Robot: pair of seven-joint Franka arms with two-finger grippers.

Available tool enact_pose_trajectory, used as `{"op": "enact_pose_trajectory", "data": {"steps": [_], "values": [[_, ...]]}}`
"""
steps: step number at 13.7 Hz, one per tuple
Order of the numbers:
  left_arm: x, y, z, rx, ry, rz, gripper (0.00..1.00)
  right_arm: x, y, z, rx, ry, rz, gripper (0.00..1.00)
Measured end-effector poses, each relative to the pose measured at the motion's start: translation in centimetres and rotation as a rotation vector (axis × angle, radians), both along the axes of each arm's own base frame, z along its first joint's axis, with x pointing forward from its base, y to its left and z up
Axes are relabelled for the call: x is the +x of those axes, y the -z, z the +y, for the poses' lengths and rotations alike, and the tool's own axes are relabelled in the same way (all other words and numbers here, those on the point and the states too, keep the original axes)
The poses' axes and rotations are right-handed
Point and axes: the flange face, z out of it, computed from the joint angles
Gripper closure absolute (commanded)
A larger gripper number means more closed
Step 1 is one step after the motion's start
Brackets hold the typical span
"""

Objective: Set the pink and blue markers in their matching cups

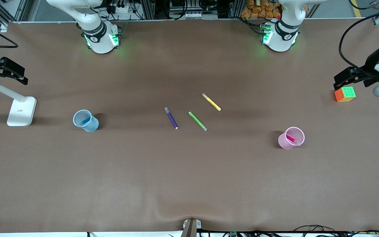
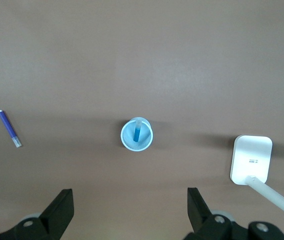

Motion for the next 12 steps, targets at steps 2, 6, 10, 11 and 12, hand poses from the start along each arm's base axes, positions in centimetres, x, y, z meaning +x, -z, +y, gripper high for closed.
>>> {"op": "enact_pose_trajectory", "data": {"steps": [2,6,10,11,12], "values": [[-0.6,-0.2,0.8,-0.017,0.012,0.002,0.00,0.0,0.1,0.0,0.000,0.000,0.004,0.00],[-2.3,-0.6,0.4,-0.015,0.023,0.000,0.00,0.0,0.1,0.0,0.000,0.000,0.007,0.00],[-3.5,-1.5,0.5,-0.014,0.022,-0.014,0.00,0.0,0.2,0.0,0.000,0.000,0.009,0.00],[-3.6,-1.6,0.5,-0.014,0.021,-0.016,0.00,0.0,0.2,0.0,0.000,0.000,0.009,0.00],[-3.6,-1.5,0.5,-0.014,0.021,-0.016,0.00,0.0,0.2,0.0,0.000,0.000,0.009,0.00]]}}
